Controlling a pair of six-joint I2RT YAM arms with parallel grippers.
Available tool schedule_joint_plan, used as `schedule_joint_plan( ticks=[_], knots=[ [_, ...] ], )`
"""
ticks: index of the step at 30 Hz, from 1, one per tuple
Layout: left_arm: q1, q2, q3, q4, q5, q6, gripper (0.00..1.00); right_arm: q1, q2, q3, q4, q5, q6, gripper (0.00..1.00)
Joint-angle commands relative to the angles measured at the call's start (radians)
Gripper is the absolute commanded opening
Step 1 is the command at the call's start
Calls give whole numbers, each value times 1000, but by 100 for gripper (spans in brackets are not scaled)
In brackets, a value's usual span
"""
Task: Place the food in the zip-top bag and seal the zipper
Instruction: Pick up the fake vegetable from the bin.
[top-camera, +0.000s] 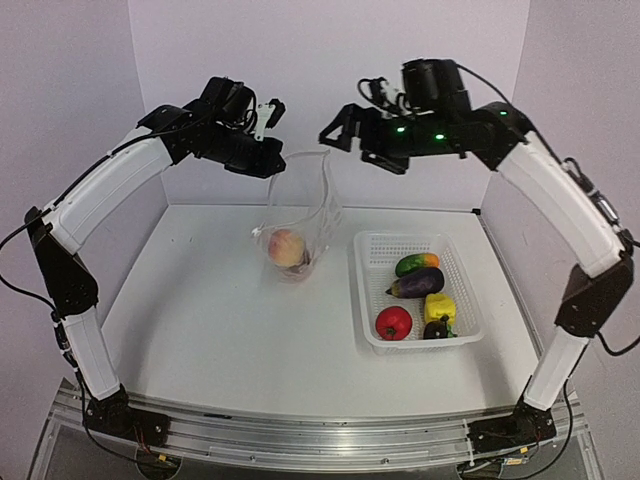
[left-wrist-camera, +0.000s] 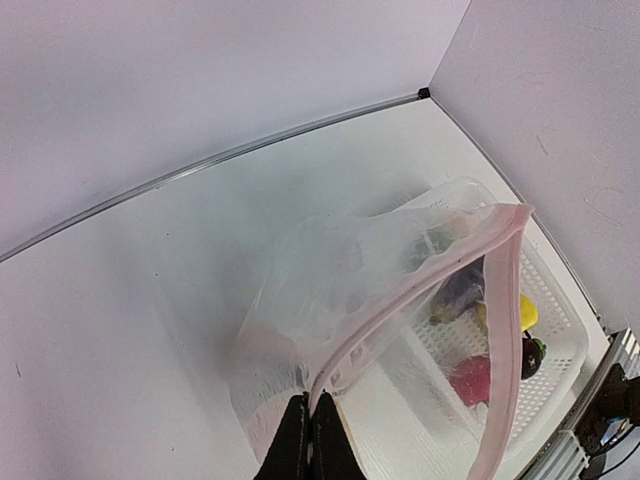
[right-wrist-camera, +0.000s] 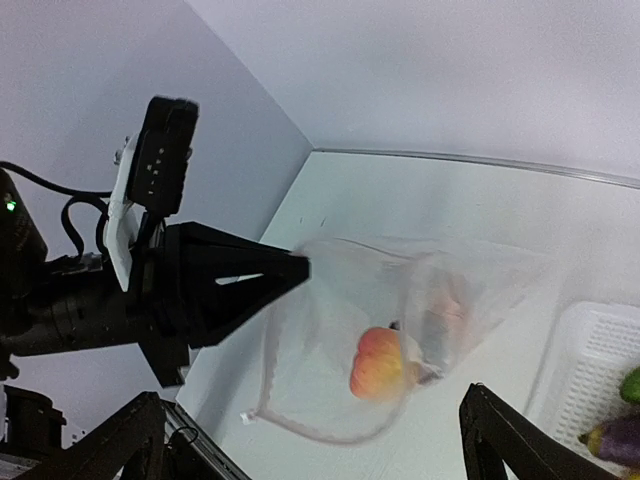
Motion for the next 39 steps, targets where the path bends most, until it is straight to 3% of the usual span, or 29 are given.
schedule_joint_plan(
  ticks=[1, 6, 11, 18, 25, 31, 39],
  knots=[
    [1, -30, 2, 40, -22, 19, 0, -110, -296, -268, 2, 202, 118, 98],
    [1, -29, 3, 42, -21, 23, 0, -229, -399, -549, -122, 372, 282, 98],
    [1, -28, 3, 41, -14, 20, 0, -276, -262, -566, -302, 470, 335, 98],
    [0, -33, -6, 42, -5, 16, 0, -334, -25, -537, -341, 510, 391, 98],
    [1, -45, -20, 44, -8, 20, 0, -353, 109, -549, -341, 413, 509, 90],
    [0, -41, -19, 46, -7, 23, 0, -351, 177, -570, -287, 294, 543, 90],
    [1, -41, -17, 43, -1, 23, 0, -360, 254, -565, -268, 278, 567, 87]
  ],
)
